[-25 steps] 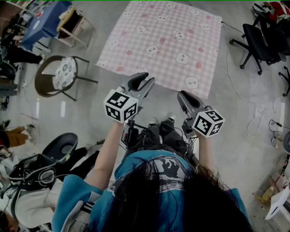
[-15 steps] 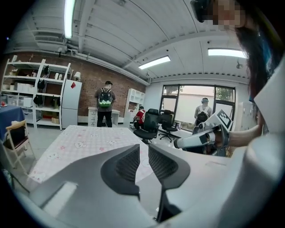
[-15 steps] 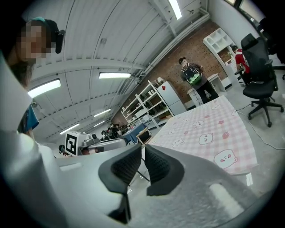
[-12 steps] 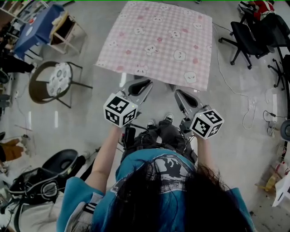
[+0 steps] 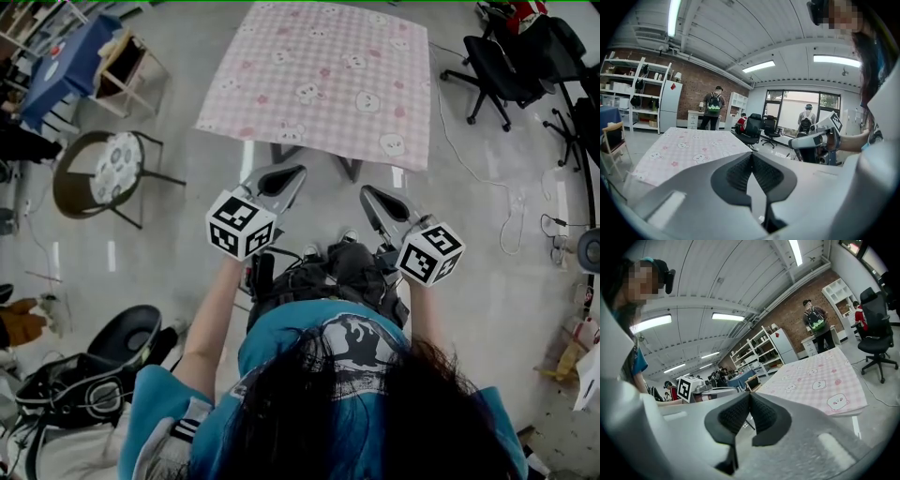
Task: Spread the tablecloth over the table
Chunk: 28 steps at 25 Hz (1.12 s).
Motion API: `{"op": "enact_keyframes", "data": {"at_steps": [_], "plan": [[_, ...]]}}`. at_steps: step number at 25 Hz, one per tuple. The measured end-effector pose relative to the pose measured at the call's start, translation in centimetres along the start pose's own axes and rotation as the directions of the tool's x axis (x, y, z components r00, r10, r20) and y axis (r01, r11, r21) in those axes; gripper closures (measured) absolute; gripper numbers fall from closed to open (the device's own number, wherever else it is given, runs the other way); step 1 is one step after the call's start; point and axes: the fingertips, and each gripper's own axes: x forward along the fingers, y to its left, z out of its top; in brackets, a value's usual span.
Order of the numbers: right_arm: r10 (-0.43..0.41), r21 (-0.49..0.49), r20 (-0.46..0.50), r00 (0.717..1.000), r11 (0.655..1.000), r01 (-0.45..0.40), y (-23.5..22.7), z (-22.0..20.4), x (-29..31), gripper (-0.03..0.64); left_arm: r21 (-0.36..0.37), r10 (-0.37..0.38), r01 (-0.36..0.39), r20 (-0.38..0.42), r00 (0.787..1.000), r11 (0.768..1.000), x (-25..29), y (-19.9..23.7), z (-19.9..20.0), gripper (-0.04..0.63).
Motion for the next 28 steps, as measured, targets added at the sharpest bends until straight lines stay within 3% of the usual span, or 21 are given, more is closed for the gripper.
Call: {"op": "enact_keyframes", "data": {"at_steps": [8, 20, 28], "plan": [[0.004, -0.050, -0.007, 1.000, 0.999, -0.004, 0.4, 0.0, 0.2, 0.615, -0.028, -0.008, 0.009, 0.027, 1.000, 1.000, -0.8, -0.1, 0.1, 0.581], [0.046, -0.002, 0.008, 0.999, 0.999, -0.046, 1.0, 0.5, 0.6, 0.615, -0.079, 0.012, -0.007, 0.055, 0.998, 0.997, -0.8, 0.1, 0.3, 0.581], [0.030, 0.011, 0.004, 1.000, 0.999, -0.030, 0.7, -0.5, 0.7, 0.615, -0.086, -0.016, 0.017, 0.019, 1.000, 0.996, -0.5, -0.2, -1.5, 0.581]]}}
